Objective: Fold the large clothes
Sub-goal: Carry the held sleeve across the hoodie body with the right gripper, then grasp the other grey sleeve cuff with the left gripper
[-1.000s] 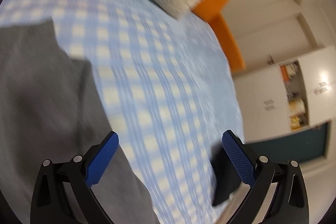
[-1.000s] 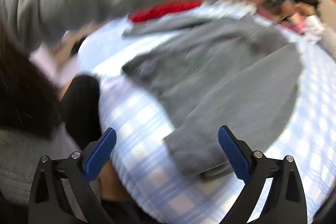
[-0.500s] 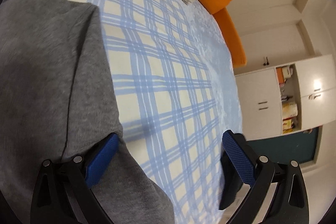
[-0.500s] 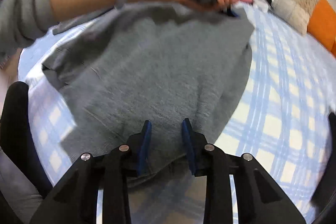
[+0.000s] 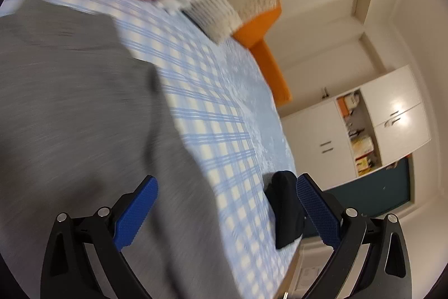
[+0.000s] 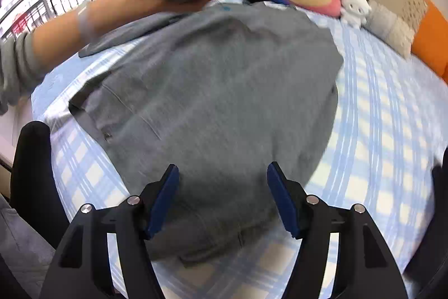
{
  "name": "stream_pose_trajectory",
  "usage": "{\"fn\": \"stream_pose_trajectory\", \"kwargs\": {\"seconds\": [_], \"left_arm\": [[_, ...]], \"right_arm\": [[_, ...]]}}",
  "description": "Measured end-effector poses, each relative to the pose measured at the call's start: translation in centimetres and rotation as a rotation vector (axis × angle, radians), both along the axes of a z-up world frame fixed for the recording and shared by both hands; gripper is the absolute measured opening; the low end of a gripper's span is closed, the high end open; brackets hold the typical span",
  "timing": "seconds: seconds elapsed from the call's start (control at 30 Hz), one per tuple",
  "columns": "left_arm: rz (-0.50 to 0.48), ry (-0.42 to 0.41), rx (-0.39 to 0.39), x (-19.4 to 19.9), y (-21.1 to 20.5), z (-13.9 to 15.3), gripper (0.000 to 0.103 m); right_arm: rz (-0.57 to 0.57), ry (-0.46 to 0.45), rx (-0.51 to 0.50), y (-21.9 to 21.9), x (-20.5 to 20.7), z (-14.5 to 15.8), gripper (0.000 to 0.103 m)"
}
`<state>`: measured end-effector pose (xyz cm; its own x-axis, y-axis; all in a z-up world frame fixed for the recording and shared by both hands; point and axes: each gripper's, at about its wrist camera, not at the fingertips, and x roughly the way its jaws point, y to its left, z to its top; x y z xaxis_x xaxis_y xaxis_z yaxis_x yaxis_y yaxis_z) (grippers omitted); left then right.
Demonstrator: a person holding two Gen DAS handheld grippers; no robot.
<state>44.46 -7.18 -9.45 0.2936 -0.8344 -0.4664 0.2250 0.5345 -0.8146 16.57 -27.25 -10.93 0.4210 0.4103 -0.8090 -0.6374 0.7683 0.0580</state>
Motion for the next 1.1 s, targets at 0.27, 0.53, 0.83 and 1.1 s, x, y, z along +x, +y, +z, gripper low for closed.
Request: {"fn": "stream_pose_trajectory", "kwargs": {"seconds": [0.27, 0.53, 0.83, 1.1], "left_arm": [[0.310, -0.005, 0.073, -12.2, 27.3, 0.2, 0.100], [0.685, 0.102, 0.166, -25.0, 47.4, -3.5, 0.100], [0.736, 0.192, 0.176, -30.1, 53.3, -9.3, 0.100], [0.681, 0.207, 0.210, -30.4, 52.4, -11.0, 0.100]], "right_arm": [[0.036, -0.020, 0.038, 5.0, 2.2, 2.5, 0.073], [0.097, -0.008, 0.072, 13.0, 4.1, 3.4, 0.073], [0.084, -0.012, 0.131, 21.0, 8.1, 4.5, 0.073], [0.035, -0.011, 0.142, 25.8, 13.4, 4.1, 0.073]]}}
